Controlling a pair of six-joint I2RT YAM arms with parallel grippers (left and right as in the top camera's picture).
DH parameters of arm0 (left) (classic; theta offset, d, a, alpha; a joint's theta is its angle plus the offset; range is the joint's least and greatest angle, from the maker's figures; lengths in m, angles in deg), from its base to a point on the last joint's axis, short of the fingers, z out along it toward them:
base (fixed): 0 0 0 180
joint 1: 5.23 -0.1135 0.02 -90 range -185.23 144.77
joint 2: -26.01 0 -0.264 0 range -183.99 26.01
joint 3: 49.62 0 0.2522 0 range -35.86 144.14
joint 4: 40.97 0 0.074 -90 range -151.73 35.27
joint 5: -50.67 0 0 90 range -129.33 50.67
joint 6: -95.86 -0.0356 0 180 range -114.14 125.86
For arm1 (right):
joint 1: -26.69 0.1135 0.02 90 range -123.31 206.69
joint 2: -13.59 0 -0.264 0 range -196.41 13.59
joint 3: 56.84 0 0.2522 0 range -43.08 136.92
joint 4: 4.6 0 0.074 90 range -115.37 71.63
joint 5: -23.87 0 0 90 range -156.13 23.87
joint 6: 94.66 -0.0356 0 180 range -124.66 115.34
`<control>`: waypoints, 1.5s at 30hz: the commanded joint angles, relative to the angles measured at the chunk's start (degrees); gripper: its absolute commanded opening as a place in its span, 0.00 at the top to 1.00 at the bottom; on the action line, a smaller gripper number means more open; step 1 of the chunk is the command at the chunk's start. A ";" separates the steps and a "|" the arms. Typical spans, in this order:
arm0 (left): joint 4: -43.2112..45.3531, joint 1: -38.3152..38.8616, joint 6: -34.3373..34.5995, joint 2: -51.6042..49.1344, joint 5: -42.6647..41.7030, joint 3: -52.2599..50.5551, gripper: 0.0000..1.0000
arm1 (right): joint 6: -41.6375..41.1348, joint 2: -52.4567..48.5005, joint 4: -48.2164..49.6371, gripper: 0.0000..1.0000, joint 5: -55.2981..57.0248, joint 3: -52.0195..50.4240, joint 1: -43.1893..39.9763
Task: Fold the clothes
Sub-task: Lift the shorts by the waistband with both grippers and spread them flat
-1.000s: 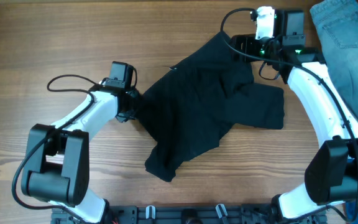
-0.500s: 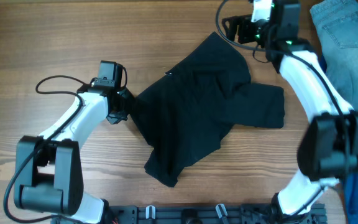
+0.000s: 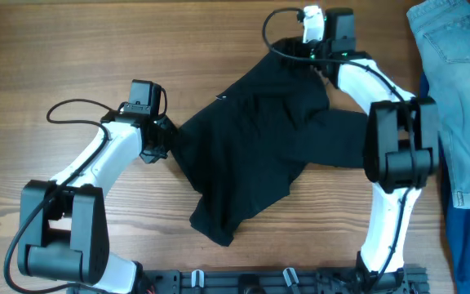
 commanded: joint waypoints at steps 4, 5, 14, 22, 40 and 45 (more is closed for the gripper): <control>-0.44 -0.11 -1.36 0.94 0.15 -0.35 0.96 | -0.72 -5.03 2.47 0.07 -0.15 1.16 0.33; -0.44 -0.11 -1.36 0.94 0.15 -0.35 0.96 | -1.51 -5.60 2.84 0.08 -0.17 1.16 0.33; -0.39 -0.11 -1.36 0.94 0.17 -0.35 0.96 | -6.86 -8.41 1.68 0.53 0.24 1.16 0.55; 0.24 -4.28 -1.49 2.12 3.76 0.39 0.96 | -3.63 0.15 -3.52 0.96 -0.66 1.18 -0.98; 4.66 -10.97 -20.90 30.53 -6.78 28.46 0.96 | 5.38 50.14 -24.85 0.96 11.91 1.33 -1.14; 3.69 -10.97 -22.21 40.63 -6.97 31.50 0.96 | 3.76 62.29 -32.59 0.96 13.57 1.33 -1.14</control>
